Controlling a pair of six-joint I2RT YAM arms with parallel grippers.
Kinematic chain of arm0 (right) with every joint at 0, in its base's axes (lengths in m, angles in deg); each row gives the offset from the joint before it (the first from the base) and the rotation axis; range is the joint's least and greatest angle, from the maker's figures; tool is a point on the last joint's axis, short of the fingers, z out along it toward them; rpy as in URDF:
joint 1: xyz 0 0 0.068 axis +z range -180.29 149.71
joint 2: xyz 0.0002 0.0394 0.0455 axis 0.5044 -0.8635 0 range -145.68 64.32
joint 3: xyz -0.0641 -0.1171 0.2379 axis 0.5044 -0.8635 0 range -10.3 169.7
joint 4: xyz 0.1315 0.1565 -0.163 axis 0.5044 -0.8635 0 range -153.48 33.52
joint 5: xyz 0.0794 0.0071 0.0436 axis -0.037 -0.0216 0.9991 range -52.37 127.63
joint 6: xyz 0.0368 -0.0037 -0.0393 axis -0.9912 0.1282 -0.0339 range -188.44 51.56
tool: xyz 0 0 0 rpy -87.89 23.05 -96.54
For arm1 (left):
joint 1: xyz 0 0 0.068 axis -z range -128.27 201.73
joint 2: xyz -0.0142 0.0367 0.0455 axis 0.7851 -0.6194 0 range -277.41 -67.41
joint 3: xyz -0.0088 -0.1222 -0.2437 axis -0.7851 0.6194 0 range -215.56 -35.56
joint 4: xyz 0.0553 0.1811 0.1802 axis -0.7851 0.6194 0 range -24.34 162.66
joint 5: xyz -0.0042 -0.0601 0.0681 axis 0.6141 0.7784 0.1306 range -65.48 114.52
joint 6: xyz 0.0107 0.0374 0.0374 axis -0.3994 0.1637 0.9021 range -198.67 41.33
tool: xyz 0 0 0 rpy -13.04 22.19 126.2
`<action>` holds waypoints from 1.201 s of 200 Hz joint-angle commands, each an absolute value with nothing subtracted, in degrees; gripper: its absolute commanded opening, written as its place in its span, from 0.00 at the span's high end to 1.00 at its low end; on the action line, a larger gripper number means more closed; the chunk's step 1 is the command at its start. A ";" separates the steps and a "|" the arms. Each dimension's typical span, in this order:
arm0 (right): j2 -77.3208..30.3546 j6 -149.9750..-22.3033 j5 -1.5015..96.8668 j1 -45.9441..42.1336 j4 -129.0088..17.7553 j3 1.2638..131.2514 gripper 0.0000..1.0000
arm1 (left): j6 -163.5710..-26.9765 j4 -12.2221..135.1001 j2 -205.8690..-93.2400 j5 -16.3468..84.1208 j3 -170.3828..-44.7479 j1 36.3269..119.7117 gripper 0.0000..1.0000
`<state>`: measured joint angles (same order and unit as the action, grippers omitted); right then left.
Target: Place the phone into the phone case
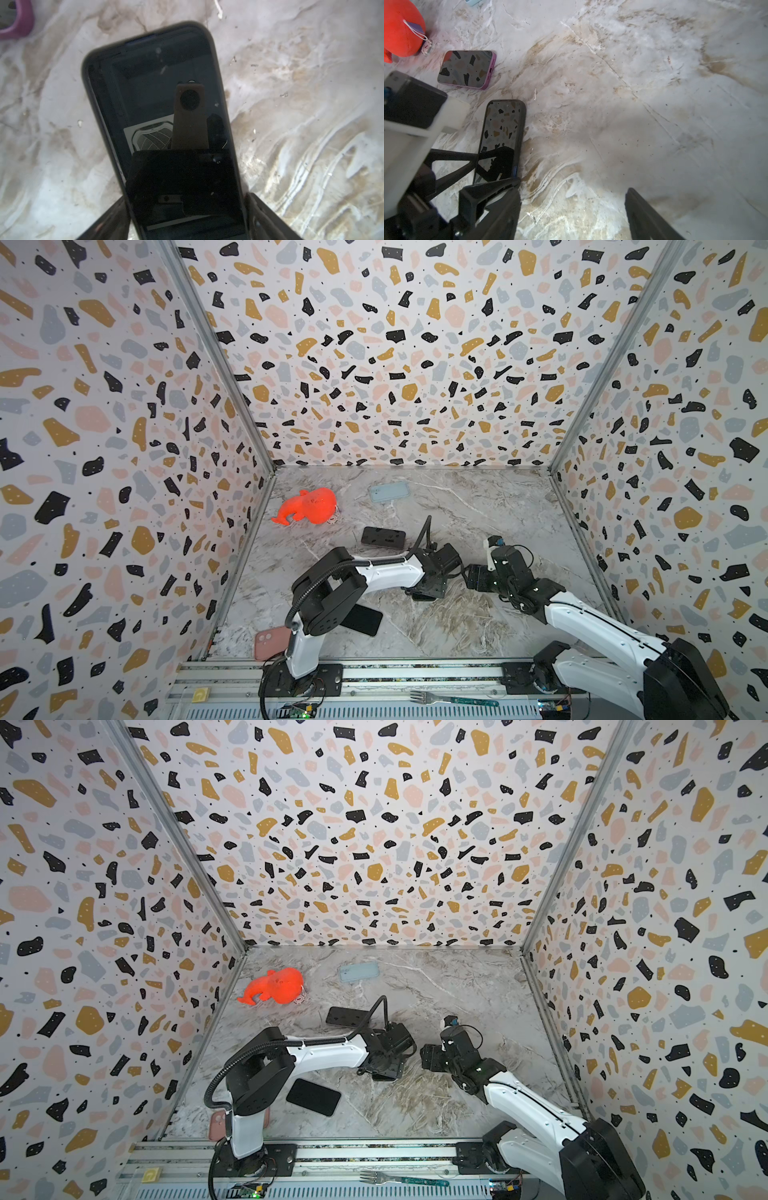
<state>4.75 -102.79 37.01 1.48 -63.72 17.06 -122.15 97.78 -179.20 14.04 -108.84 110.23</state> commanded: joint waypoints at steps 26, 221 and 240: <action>5.69 -102.34 37.01 0.89 -63.79 17.03 0.19 | -122.66 101.13 -179.99 15.30 -109.15 110.97 0.25; 11.19 -102.46 35.21 -1.73 -65.11 14.24 0.19 | -115.86 109.22 -199.92 7.92 -152.46 102.98 0.36; 12.59 -102.28 34.80 -2.06 -65.92 13.91 0.18 | -115.67 109.80 -204.49 9.44 -160.54 101.71 0.37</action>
<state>10.36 -102.61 36.35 -1.47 -64.23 14.48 -117.47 108.09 -200.99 10.04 -151.92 103.21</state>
